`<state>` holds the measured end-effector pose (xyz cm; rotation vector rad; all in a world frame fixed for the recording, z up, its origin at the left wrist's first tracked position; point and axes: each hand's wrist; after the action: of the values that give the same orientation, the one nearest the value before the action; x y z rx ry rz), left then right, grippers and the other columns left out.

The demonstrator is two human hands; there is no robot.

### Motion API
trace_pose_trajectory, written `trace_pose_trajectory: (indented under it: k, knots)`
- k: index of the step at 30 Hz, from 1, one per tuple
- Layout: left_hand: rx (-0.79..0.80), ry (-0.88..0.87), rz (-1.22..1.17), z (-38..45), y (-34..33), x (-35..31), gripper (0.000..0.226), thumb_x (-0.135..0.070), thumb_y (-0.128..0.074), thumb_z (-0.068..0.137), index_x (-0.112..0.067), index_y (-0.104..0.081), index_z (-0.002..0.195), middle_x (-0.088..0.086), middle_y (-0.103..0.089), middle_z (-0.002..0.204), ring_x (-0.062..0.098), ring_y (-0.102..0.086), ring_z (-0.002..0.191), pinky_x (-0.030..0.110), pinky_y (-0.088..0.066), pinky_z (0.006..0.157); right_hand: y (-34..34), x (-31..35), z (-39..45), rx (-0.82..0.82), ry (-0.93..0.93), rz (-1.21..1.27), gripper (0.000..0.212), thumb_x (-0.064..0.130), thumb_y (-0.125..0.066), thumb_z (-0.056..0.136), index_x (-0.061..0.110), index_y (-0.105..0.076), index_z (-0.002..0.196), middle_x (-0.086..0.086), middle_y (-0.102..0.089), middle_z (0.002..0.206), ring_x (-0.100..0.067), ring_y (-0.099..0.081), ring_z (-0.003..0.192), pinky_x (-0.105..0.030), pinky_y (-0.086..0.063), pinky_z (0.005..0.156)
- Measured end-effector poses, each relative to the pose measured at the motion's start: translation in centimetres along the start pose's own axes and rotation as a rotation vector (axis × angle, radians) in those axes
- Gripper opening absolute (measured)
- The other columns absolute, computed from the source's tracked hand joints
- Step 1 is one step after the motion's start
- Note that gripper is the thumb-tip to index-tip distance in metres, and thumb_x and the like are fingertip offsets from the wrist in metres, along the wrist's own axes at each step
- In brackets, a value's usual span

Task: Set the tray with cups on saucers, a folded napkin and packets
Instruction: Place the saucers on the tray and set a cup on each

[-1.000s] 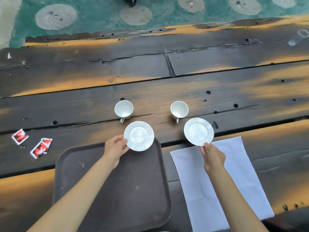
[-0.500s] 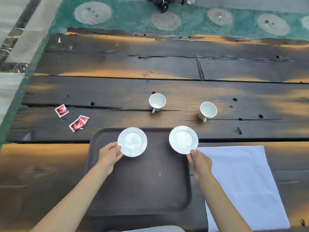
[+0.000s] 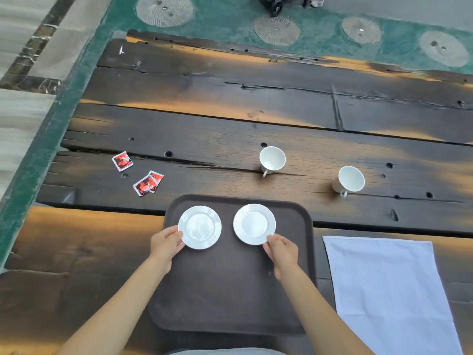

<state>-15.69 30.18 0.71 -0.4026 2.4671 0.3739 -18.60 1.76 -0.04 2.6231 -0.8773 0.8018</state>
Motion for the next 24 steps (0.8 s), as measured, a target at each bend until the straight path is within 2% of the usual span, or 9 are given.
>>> trace_pose_trajectory:
  k: [3,6,9,13,15,17,19,21,24]
  knots:
    - [-0.006,-0.002,0.032,0.9,0.3,-0.1,0.021,0.003,-0.057,0.096,-0.008,-0.069,0.108,0.005,-0.071,0.101,0.018,-0.069,0.094,0.032,-0.054,0.086,-1.1,-0.4,0.3,-0.025,-0.001,-0.012,0.005,0.003,-0.066,0.095,0.006,-0.07,0.092,-0.007,-0.076,0.102,-0.017,-0.075,0.092,-0.016,-0.058,0.067]
    - [-0.042,0.0,0.112,1.5,0.4,0.1,0.022,0.001,-0.061,0.092,-0.004,-0.071,0.111,0.01,-0.072,0.107,0.024,-0.069,0.1,0.036,-0.057,0.091,-1.5,-0.6,0.7,-0.078,0.0,-0.039,0.004,0.004,-0.069,0.094,0.005,-0.071,0.098,-0.008,-0.075,0.105,-0.018,-0.075,0.093,-0.022,-0.06,0.078]
    - [-0.148,-0.07,0.308,1.2,0.4,0.1,0.024,-0.003,-0.065,0.084,-0.011,-0.077,0.103,0.007,-0.076,0.098,0.023,-0.07,0.092,0.037,-0.057,0.089,-1.4,-0.8,1.0,-0.131,0.008,-0.094,0.011,0.007,-0.076,0.09,0.007,-0.075,0.101,-0.007,-0.076,0.104,-0.02,-0.076,0.092,-0.029,-0.06,0.087]
    - [-0.159,-0.148,0.462,0.6,0.3,-0.2,0.026,-0.002,-0.063,0.083,-0.009,-0.077,0.104,0.008,-0.077,0.1,0.024,-0.064,0.105,0.034,-0.051,0.091,-1.0,-0.8,1.2,-0.148,0.012,-0.126,0.011,0.012,-0.077,0.088,0.011,-0.079,0.099,-0.001,-0.079,0.099,-0.014,-0.078,0.085,-0.026,-0.058,0.069]
    - [-0.169,-0.186,0.551,0.4,0.1,-0.6,0.02,-0.002,-0.06,0.082,-0.005,-0.076,0.094,0.016,-0.076,0.097,0.035,-0.064,0.107,0.044,-0.054,0.094,-0.9,-0.7,1.4,-0.138,0.019,-0.162,0.007,0.014,-0.077,0.088,0.015,-0.08,0.094,0.001,-0.081,0.096,-0.01,-0.078,0.081,-0.027,-0.058,0.068]
    - [-0.169,-0.208,0.649,0.2,-0.2,-1.0,0.015,-0.003,-0.057,0.079,-0.003,-0.062,0.065,0.02,-0.068,0.076,0.044,-0.059,0.092,0.045,-0.053,0.079,-0.7,-0.5,1.5,-0.118,0.031,-0.19,0.009,0.013,-0.075,0.088,0.019,-0.08,0.085,0.003,-0.081,0.087,-0.01,-0.079,0.077,-0.032,-0.063,0.081]
    - [-0.127,-0.233,0.777,-0.2,-0.8,-1.4,0.023,-0.009,-0.06,0.079,-0.011,-0.051,0.058,0.01,-0.06,0.063,0.04,-0.056,0.081,0.039,-0.045,0.066,-0.4,0.0,1.5,-0.097,0.043,-0.231,0.018,0.011,-0.073,0.087,0.022,-0.08,0.074,0.007,-0.08,0.076,-0.01,-0.078,0.075,-0.034,-0.063,0.086]
    - [-0.097,-0.247,0.93,-0.8,-1.9,-2.1,0.008,-0.021,-0.063,0.082,-0.013,-0.061,0.081,0.008,-0.067,0.084,0.037,-0.06,0.093,0.037,-0.044,0.069,0.0,0.8,1.7,-0.069,0.073,-0.231,0.027,0.009,-0.07,0.087,0.022,-0.08,0.066,0.005,-0.08,0.074,-0.011,-0.078,0.075,-0.032,-0.064,0.083]
    - [-0.103,-0.352,1.053,-1.6,-4.9,-3.7,0.041,-0.032,-0.062,0.088,-0.017,-0.059,0.126,0.01,-0.068,0.12,0.036,-0.06,0.113,0.038,-0.047,0.081,1.1,3.3,2.3,-0.053,0.117,-0.127,0.012,0.008,-0.07,0.088,0.015,-0.08,0.085,-0.005,-0.08,0.086,-0.014,-0.079,0.077,-0.026,-0.064,0.074]
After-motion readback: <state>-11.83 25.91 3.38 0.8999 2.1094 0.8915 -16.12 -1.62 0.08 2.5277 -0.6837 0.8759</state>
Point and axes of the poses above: each hand's wrist, its own z-axis towards the middle knuckle, its own y-axis out of the back of the hand, x = y × z
